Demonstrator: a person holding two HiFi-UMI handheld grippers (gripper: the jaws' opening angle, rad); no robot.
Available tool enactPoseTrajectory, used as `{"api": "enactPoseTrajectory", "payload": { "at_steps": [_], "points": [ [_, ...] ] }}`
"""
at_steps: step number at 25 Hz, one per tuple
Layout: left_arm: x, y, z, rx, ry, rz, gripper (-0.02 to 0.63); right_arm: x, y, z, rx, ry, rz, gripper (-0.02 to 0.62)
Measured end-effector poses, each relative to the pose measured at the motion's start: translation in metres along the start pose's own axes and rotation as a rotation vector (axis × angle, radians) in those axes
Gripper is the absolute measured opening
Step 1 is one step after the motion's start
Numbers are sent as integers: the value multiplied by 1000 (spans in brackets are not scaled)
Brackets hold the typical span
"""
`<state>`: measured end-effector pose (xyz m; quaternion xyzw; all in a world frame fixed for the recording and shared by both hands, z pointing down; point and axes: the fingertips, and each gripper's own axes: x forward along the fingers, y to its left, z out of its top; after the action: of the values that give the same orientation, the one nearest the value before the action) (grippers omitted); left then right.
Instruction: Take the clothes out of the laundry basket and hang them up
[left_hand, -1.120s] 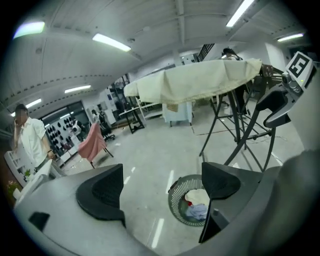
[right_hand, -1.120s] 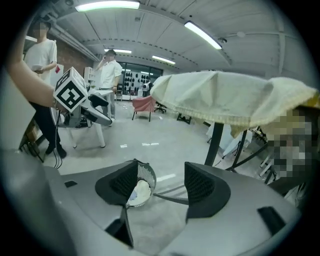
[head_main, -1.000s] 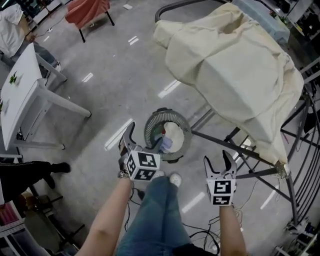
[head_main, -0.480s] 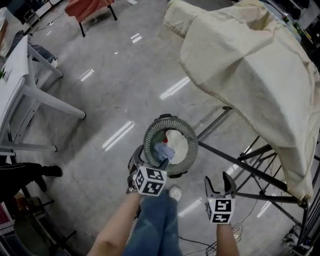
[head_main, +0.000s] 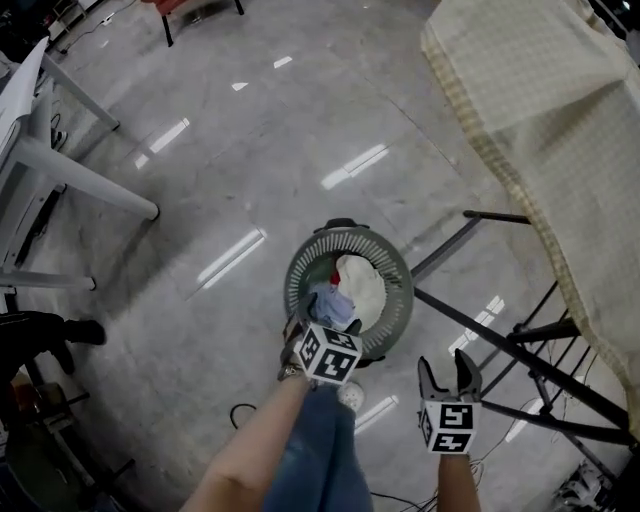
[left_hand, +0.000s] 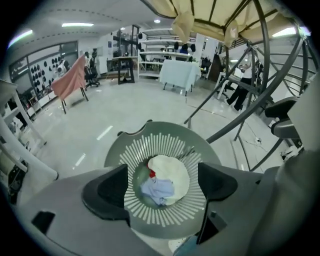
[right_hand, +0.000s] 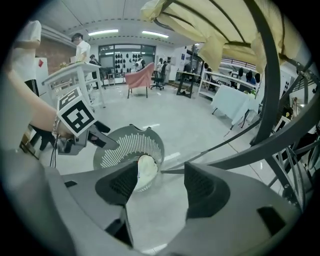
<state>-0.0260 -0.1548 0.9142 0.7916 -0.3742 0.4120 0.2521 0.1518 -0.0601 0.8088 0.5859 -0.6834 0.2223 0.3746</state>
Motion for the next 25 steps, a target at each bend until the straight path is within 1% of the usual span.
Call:
{"api": "enactPoseTrajectory", "payload": {
  "at_steps": [2,5,6,7,11,14,16,18,20,22,25],
  "points": [
    [22,-1,0,-33,-1,-23,428,11,-2,-2,5,-11,-10,272],
    [55,-2,2,-112,-12,-93,419,30,-4,-7,13,-28,-14,272],
    [66,-1,1,-135,-14,-105,414,38,-4,-11,12,-31,-12,272],
    [77,3,0,-154,-13,-104,407,47,-5,-15,7,-31,-10,272],
    [124,22,-15,-223,9,-61,361,80,-14,-34,-9,-28,-16,272],
    [160,32,-33,-297,56,-46,318,103,-23,-47,-16,-28,-26,272],
    [182,42,-49,-341,97,-15,292,119,-30,-56,-26,-27,-31,272],
    [202,53,-66,-347,146,35,249,135,-35,-65,-38,-22,-32,270],
    [221,58,-85,-333,195,56,219,151,-38,-72,-57,-21,-25,268],
    [239,55,-102,-335,237,34,209,164,-37,-77,-86,-23,-15,234],
    [259,44,-117,-320,269,-17,210,179,-31,-82,-117,-32,4,227]
  ]
}}
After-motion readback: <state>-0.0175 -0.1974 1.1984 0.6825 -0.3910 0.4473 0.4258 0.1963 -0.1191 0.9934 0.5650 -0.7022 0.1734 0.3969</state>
